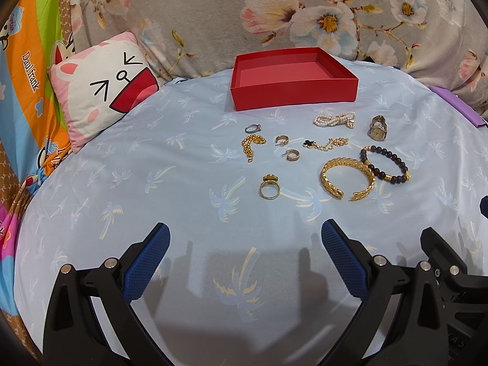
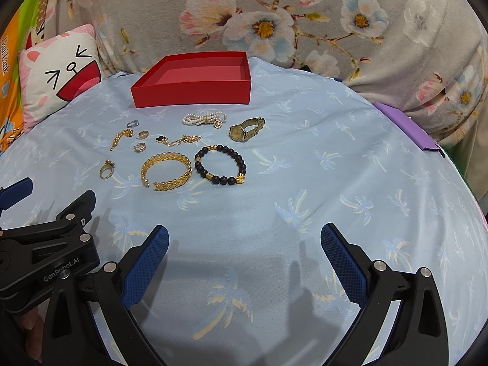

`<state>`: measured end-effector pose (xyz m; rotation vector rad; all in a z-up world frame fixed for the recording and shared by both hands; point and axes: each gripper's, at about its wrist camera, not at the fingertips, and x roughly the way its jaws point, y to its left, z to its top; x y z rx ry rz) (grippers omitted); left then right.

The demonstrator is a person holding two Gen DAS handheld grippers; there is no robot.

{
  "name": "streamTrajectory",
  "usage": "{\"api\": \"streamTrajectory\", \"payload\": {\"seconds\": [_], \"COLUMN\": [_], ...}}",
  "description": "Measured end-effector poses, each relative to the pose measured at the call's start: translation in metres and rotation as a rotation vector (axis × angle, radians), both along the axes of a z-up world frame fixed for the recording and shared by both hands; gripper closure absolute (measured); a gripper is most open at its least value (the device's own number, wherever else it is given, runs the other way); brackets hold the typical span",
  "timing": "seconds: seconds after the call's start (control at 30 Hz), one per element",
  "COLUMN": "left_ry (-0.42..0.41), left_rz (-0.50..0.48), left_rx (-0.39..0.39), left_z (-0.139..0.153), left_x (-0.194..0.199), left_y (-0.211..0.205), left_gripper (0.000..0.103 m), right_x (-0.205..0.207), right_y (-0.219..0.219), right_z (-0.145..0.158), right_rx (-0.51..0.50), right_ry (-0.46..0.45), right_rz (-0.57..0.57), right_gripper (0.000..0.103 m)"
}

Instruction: Organize jewelry

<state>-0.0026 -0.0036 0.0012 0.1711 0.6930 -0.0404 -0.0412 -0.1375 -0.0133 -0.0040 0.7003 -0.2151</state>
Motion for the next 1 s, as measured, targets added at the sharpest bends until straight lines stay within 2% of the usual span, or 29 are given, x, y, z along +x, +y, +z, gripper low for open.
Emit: {"api": "streamTrajectory", "payload": {"seconds": [0.1, 0.2, 0.3, 0.37, 0.5, 0.77, 1.0], "left_ry": [0.008, 0.081, 0.141, 0.139, 0.131, 0.136, 0.119], "left_rz": [-0.010, 0.001, 0.016, 0.027, -0.016, -0.152, -0.169], "left_rx": [-0.027, -0.094, -0.155, -0.174, -0.174, -0.056, -0.069], "left_z": [0.001, -0.003, -0.012, -0.012, -0.001, -0.003, -0.003], "left_x": [0.000, 0.007, 0.015, 0.016, 0.025, 0.065, 0.076], "left_y": [0.005, 0.023, 0.055, 0.071, 0.074, 0.024, 0.013], "left_gripper": [0.005, 0.005, 0.005, 0.005, 0.005, 0.005, 0.005], "right_x": [0.002, 0.001, -0.002, 0.001, 0.007, 0.017, 0.038], "right_y": [0.000, -0.010, -0.026, -0.037, -0.049, -0.053, -0.060], "right_z": [0.000, -0.001, -0.004, -0.006, -0.010, 0.000, 0.013], "right_rx": [0.027, 0.079, 0.096, 0.106, 0.144, 0.087, 0.080], "right_ry": [0.015, 0.031, 0.048, 0.064, 0.104, 0.115, 0.114], "right_rz": [0.008, 0.008, 0.002, -0.001, 0.000, 0.016, 0.047], "right_gripper": [0.005, 0.005, 0.005, 0.005, 0.005, 0.005, 0.005]}}
